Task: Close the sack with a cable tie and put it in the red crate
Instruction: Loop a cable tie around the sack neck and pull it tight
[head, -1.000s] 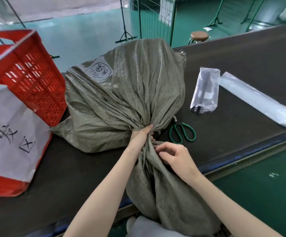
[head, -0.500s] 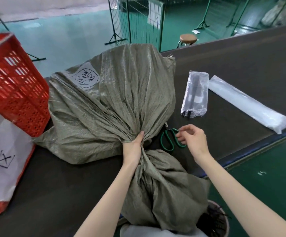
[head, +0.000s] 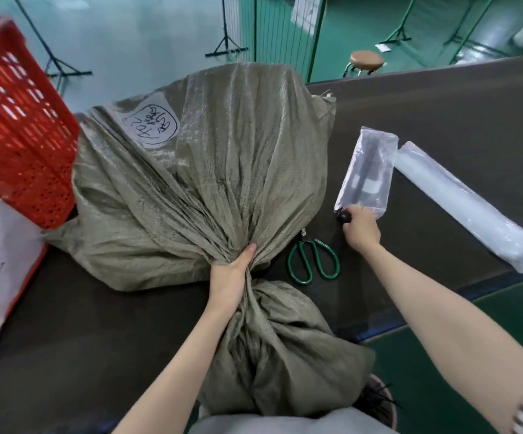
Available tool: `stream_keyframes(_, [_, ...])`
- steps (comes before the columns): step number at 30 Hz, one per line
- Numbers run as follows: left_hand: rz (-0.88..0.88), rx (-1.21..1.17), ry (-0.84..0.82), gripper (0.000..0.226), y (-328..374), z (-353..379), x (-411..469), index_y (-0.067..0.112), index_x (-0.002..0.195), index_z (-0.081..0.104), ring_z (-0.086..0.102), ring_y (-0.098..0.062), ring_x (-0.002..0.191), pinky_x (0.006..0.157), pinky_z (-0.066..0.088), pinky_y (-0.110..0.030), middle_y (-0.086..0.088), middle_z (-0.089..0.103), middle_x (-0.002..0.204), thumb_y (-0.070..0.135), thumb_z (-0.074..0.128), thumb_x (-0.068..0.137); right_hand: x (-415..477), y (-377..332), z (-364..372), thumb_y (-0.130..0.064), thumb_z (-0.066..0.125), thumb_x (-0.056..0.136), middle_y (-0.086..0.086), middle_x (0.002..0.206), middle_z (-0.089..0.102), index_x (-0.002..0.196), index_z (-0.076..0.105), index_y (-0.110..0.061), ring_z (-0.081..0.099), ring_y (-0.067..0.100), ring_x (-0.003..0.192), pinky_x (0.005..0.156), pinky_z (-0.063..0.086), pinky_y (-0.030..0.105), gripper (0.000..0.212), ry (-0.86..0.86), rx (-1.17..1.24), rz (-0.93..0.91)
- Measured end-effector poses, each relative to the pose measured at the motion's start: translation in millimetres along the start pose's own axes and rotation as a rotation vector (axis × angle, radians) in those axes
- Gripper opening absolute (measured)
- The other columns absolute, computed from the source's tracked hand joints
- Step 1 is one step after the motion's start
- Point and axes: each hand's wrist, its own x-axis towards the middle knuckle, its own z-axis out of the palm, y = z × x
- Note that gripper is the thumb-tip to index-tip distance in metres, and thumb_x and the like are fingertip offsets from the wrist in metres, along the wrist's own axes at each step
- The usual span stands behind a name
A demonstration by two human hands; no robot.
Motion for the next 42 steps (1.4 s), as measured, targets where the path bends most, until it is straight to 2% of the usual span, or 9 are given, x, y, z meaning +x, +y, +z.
stream_keyframes(3, [0.016,-0.015,-0.007,0.056,-3.1,-2.1,-1.1,0.004,0.128,0.060,0.054,-0.018,0.128,0.118,0.031,-0.044,-0.006,0.061,0.134,0.023,0.077,0.078,10.1,1.7,3.5,-0.001,0.048,0.085,0.020,0.127,0.044,0.114,0.057,-0.007,0.044,0.038,0.119,0.084,0.043,0.043,0.031,-0.016,-0.122,-0.028])
stream_keyframes(11, [0.028,-0.044,0.015,0.044,-6.3,-3.7,1.2,0.003,0.127,0.061,0.055,-0.018,0.126,0.117,0.032,-0.040,-0.006,0.062,0.132,0.005,0.071,0.084,19.4,9.3,7.2,0.000,0.046,0.086,0.022,0.107,0.052,0.094,0.058,0.001,0.052,0.039,0.098,0.069,0.040,0.039,0.015,0.039,-0.094,-0.134])
stream_keyframes(16, [0.024,-0.076,0.010,0.056,-4.3,-3.4,0.0,0.005,0.130,0.059,0.054,-0.016,0.128,0.118,0.031,-0.041,-0.004,0.061,0.135,0.018,0.074,0.078,4.6,12.0,8.7,-0.002,0.053,0.083,0.015,0.101,0.057,0.091,0.067,-0.009,0.057,0.035,0.093,0.067,0.040,0.034,0.018,0.094,0.012,-0.151])
stream_keyframes(23, [0.014,-0.077,0.002,0.049,3.1,-1.6,-4.4,0.003,0.131,0.056,0.053,-0.017,0.129,0.119,0.029,-0.039,-0.006,0.059,0.136,0.003,0.069,0.084,-15.8,7.6,14.0,-0.005,0.061,0.081,0.015,0.099,0.053,0.086,0.062,-0.005,0.055,0.036,0.088,0.063,0.036,0.034,0.005,0.180,0.019,-0.148])
stream_keyframes(28, [-0.069,-0.104,-0.029,0.072,5.1,-5.8,-7.6,0.012,0.129,0.060,0.055,-0.030,0.127,0.108,0.033,-0.066,-0.006,0.062,0.134,0.041,0.081,0.067,-24.0,5.7,10.8,-0.010,0.065,0.082,0.015,0.100,0.056,0.084,0.061,-0.005,0.057,0.038,0.091,0.065,0.037,0.035,0.007,0.171,-0.006,-0.140])
stream_keyframes(30, [-0.065,-0.100,-0.045,0.079,1.2,-7.2,-6.9,0.012,0.129,0.061,0.055,-0.033,0.126,0.104,0.033,-0.071,-0.008,0.062,0.134,0.048,0.080,0.061,-26.6,7.3,9.2,-0.014,0.064,0.084,0.015,0.102,0.056,0.088,0.063,-0.005,0.058,0.038,0.091,0.067,0.037,0.034,0.009,0.163,-0.024,-0.148])
stream_keyframes(33, [-0.063,-0.099,-0.043,0.078,3.8,-7.9,-10.3,0.009,0.128,0.061,0.054,-0.039,0.125,0.103,0.033,-0.072,-0.012,0.062,0.133,0.045,0.080,0.062,-29.3,6.3,4.5,-0.017,0.063,0.086,0.013,0.104,0.055,0.095,0.069,-0.008,0.058,0.036,0.092,0.069,0.035,0.031,0.014,0.164,-0.016,-0.146])
stream_keyframes(36, [-0.096,-0.103,-0.036,0.060,6.5,-8.7,-13.4,0.006,0.128,0.061,0.054,-0.041,0.124,0.102,0.034,-0.072,-0.015,0.062,0.132,0.028,0.079,0.075,-31.5,2.4,-2.3,-0.016,0.064,0.085,0.013,0.106,0.057,0.098,0.072,-0.009,0.058,0.035,0.095,0.071,0.037,0.032,0.017,0.185,0.048,-0.120])
stream_keyframes(42, [-0.115,-0.088,-0.039,0.054,6.5,-11.6,-14.9,0.008,0.130,0.059,0.056,-0.033,0.124,0.104,0.036,-0.068,-0.010,0.062,0.133,0.021,0.076,0.080,-30.5,1.9,-8.2,-0.011,0.076,0.073,0.009,0.097,0.057,0.081,0.074,-0.008,0.057,0.026,0.089,0.074,0.044,0.035,0.008,0.073,0.141,-0.112])
